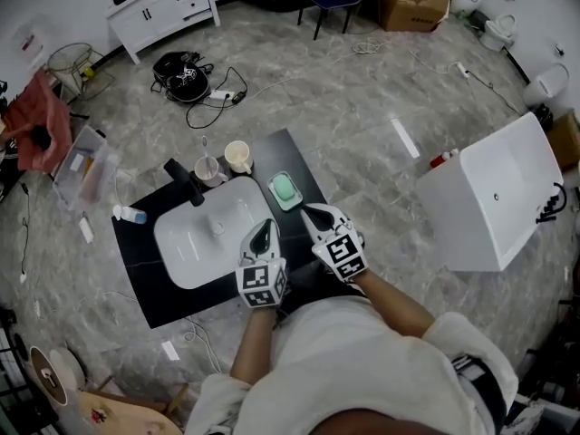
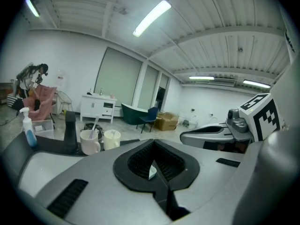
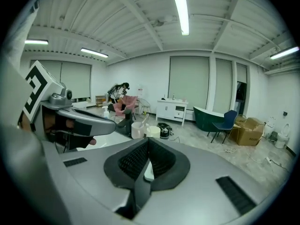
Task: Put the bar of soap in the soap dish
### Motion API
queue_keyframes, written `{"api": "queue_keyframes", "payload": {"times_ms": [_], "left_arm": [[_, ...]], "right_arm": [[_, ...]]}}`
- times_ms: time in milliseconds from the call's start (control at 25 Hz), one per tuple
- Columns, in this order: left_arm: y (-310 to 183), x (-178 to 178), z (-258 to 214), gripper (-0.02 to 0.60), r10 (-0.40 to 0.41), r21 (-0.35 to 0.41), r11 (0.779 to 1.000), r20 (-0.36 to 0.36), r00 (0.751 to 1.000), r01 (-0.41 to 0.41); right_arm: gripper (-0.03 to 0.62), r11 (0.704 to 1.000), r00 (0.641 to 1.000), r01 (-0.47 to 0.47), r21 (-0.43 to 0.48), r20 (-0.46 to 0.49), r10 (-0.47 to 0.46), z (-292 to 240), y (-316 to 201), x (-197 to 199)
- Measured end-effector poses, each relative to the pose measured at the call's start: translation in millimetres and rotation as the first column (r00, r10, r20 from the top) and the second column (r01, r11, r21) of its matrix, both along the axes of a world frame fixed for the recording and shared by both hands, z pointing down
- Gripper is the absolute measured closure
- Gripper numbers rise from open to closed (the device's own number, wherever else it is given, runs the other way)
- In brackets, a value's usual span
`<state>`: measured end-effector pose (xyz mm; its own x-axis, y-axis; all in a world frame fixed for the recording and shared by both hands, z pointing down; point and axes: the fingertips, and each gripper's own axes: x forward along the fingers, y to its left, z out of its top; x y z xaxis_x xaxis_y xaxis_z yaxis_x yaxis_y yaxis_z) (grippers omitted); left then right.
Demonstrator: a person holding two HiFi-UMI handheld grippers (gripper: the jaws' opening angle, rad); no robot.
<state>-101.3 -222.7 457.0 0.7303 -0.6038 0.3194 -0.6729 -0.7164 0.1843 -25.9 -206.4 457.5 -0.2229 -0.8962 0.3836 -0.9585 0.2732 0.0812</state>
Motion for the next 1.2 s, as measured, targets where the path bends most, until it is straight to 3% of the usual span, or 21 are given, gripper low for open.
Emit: {"api": "queue_keyframes", "payload": {"times_ms": [280, 600, 880, 1200], "left_arm": [[-12, 3, -75, 0.563, -0.087, 0.144, 0.985, -0.075, 0.993, 0.097], [-23, -11, -133, 0.565, -0.172, 0.265, 0.946, -0.079, 0.982, 0.187], [-31, -25, -145, 0.565, -0.239, 0.303, 0.920, -0.071, 0.969, 0.249], [-28, -26, -140, 0.563, -0.245, 0.292, 0.922, -0.070, 0.967, 0.254]], "right_arm": [[0.595, 0.985, 0.999, 0.038, 0.171, -0.001, -0.038, -76, -18, 17], [0.595, 0.950, 0.997, 0.069, 0.303, -0.006, -0.071, -138, -30, 28], [0.595, 0.937, 0.997, 0.082, 0.340, -0.021, -0.080, -150, -40, 32], [0.595, 0.939, 0.996, 0.094, 0.331, -0.036, -0.087, -144, -39, 32]]}}
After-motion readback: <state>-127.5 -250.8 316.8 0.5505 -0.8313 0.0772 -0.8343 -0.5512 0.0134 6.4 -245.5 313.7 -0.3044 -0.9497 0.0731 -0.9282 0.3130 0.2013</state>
